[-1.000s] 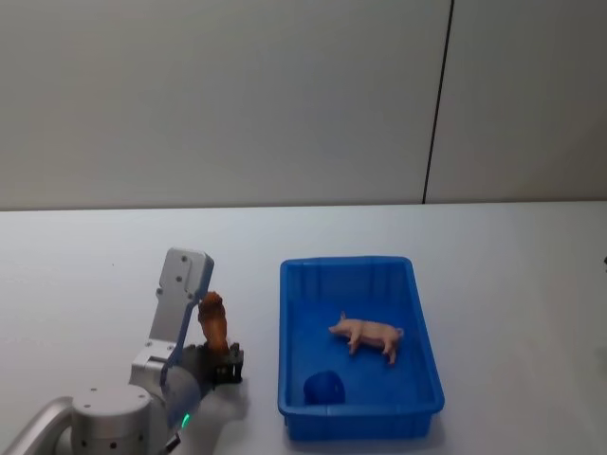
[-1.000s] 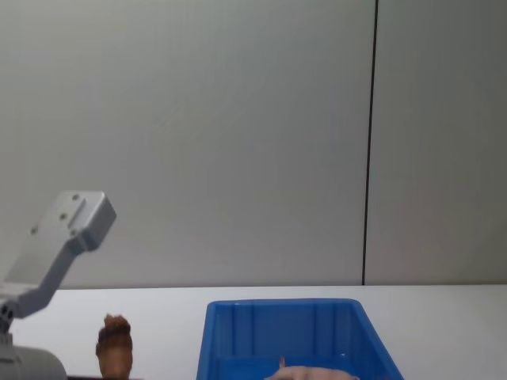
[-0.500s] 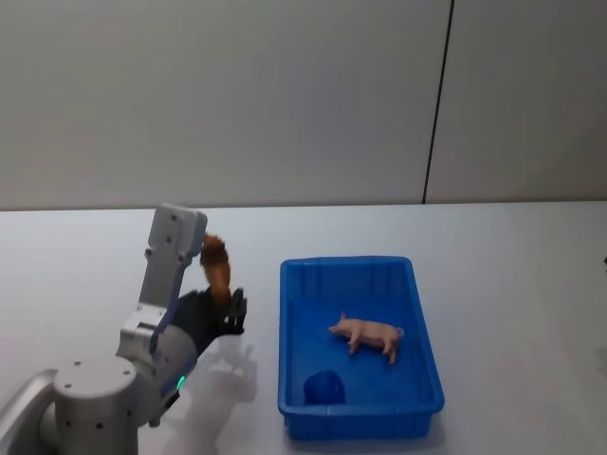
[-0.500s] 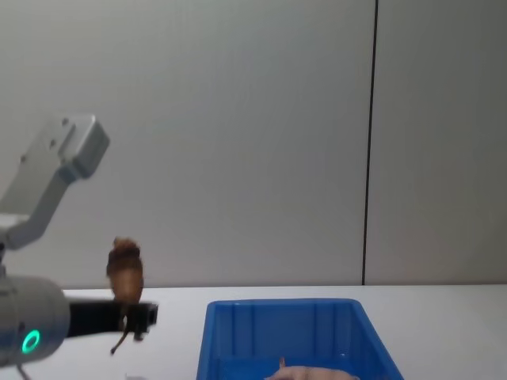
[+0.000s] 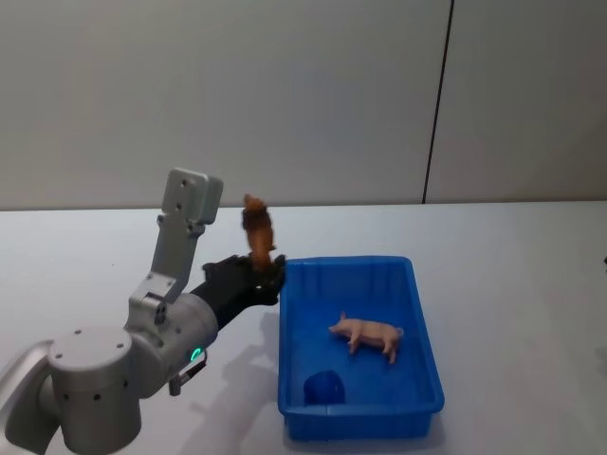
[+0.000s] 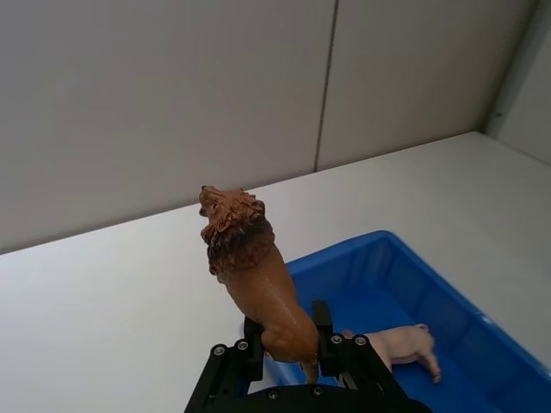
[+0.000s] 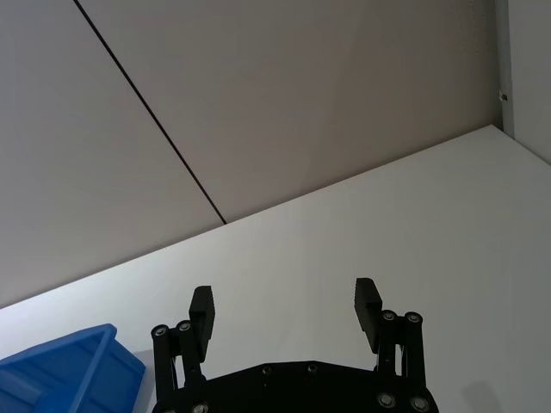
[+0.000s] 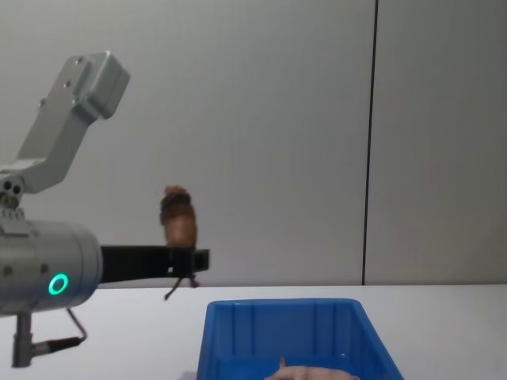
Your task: Pick up the two dolls from the table and place them into the box.
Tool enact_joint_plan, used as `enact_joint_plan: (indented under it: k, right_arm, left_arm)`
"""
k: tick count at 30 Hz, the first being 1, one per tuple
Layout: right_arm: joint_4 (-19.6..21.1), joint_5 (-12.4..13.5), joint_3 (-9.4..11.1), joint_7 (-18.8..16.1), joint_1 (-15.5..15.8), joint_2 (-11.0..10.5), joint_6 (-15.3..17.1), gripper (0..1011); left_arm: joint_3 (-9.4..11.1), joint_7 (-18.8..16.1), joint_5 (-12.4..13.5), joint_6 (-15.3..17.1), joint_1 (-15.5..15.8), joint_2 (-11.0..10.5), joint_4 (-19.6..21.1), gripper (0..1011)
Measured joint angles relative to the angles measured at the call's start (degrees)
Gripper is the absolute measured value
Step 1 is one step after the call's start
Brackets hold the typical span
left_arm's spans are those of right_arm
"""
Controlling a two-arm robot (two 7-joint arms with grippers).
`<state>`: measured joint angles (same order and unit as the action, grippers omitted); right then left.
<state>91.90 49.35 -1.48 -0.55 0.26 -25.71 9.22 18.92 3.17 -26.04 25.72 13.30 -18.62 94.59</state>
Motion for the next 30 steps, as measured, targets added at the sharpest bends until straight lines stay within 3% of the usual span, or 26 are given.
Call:
enact_joint_plan:
  k: [15,27,30]
  right_arm:
    - [0.00,0.00,0.00,0.00,0.00,0.00,0.00,1003]
    - [0.00,0.00,0.00,0.00,0.00,0.00,0.00,1003]
    - [0.00,0.00,0.00,0.00,0.00,0.00,0.00,1003]
  left_arm:
    - [0.28,12.28,-3.88,1.02,3.25,1.42,-2.67,339]
    - [1.62,23.91,-6.41,3.46,6.91,3.50,-8.19,342]
    - [2.05,26.85,-6.73,4.09,7.97,4.14,-10.03,427]
